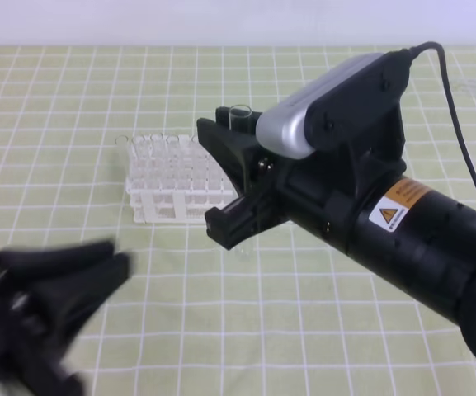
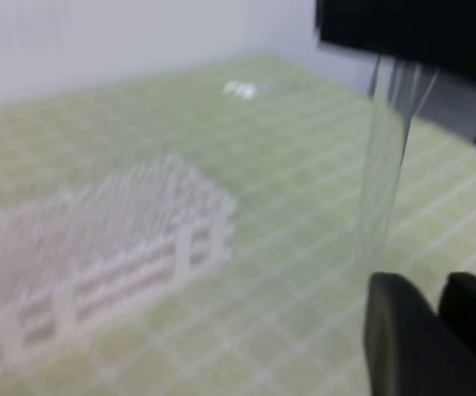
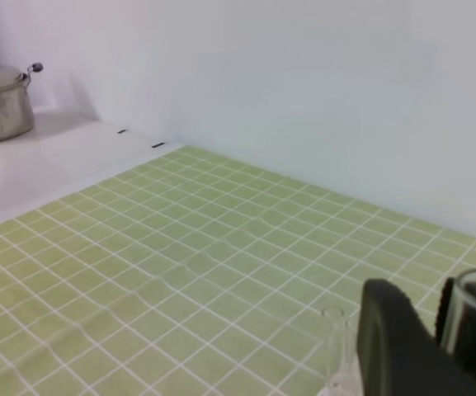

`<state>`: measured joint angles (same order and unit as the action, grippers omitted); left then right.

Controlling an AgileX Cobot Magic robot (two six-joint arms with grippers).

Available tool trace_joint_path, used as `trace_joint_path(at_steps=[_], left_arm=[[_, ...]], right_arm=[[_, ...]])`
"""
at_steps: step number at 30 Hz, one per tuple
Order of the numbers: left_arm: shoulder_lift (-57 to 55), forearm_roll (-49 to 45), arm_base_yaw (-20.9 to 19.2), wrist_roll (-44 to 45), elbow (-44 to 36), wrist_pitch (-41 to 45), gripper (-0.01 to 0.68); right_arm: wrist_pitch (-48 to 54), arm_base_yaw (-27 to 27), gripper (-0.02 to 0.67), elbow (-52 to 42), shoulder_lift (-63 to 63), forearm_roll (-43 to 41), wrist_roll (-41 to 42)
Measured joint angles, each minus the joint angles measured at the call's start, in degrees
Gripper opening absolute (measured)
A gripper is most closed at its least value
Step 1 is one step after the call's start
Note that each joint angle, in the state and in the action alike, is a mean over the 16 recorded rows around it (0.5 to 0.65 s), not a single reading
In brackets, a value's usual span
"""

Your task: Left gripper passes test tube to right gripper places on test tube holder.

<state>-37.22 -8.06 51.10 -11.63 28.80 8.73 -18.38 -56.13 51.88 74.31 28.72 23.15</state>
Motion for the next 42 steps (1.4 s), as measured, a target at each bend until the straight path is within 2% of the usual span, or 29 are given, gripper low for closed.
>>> trace_joint_path(at_steps=[5,8,14,19,29,42], left_arm=[[9.78,0.2,0.0,-0.26,-4.62,3.09,0.03],[14.43,0.32,0.0,-0.55,-9.13,0.34,0.009],[21.22,0.39,0.0,-1.06,-20.02,-10.9,-0.001],[23.52,0.41,0.0,-1.13,-26.29,-14.99,-0.002],[23.9,0.42,0.0,-1.14,-29.27,-9.74,-0.002],[23.77,0.32,0.0,-1.1,-29.39,-7.91,-0.002]], right_arm=[[0.57,0.17,0.088,0.0,0.0,0.04,0.0],[0.77,0.17,0.088,0.0,0.0,0.04,0.0],[0.97,0.17,0.088,0.0,0.0,0.02,0.06],[1.18,0.18,0.088,0.0,0.0,0.11,0.46],[2.86,2.4,0.088,0.0,0.0,0.54,1.29],[2.64,12.25,0.088,-1.14,0.0,-0.17,1.43]])
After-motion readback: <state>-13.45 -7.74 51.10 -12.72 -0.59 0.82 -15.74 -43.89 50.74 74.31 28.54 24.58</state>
